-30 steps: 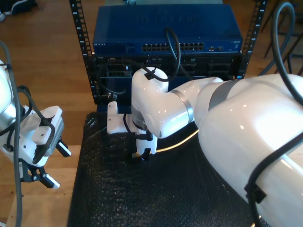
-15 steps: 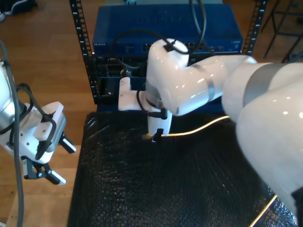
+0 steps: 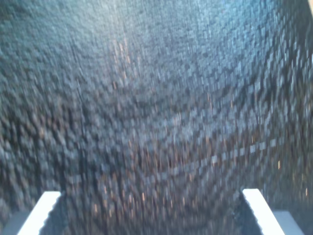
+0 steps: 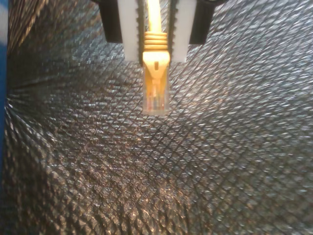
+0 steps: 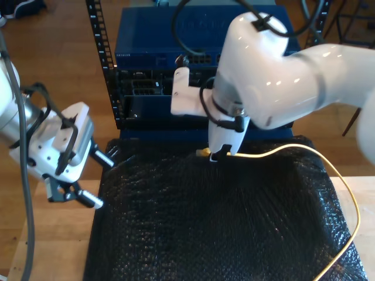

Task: Grab the cable and plug it in

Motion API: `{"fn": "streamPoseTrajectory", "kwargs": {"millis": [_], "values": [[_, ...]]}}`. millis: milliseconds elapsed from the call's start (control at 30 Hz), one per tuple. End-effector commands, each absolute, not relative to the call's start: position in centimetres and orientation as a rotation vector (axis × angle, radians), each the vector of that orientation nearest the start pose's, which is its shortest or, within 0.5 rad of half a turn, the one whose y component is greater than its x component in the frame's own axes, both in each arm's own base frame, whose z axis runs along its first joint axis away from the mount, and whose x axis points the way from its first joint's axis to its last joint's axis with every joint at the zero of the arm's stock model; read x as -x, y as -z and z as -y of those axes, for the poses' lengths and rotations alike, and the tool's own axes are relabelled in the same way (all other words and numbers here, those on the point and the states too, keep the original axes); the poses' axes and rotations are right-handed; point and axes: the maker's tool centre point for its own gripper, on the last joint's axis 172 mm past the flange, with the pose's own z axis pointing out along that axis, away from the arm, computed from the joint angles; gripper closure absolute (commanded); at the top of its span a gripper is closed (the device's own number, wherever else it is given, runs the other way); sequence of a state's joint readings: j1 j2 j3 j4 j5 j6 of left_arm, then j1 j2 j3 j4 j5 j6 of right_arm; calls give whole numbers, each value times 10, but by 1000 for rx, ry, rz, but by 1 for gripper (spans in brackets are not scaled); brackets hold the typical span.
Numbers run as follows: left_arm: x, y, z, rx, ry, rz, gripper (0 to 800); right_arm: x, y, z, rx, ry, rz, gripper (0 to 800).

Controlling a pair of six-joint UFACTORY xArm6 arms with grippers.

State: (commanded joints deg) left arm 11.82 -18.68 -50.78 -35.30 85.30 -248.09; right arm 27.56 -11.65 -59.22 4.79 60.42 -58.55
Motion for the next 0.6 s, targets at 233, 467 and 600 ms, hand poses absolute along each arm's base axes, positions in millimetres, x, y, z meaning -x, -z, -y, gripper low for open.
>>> {"fn": "streamPoseTrajectory", "kwargs": {"millis": [233, 467, 600], "values": [[-352, -293, 126, -1733, -548, 1858, 1, -389, -310, -218, 2317, 448, 2019, 797], [-356, -322, 171, -1655, -627, 1841, 1, -375, -331, -209, 2322, 482, 1960, 796], [-361, -340, 189, -1622, -688, 1808, 1, -369, -342, -211, 2307, 514, 1943, 797]]}}
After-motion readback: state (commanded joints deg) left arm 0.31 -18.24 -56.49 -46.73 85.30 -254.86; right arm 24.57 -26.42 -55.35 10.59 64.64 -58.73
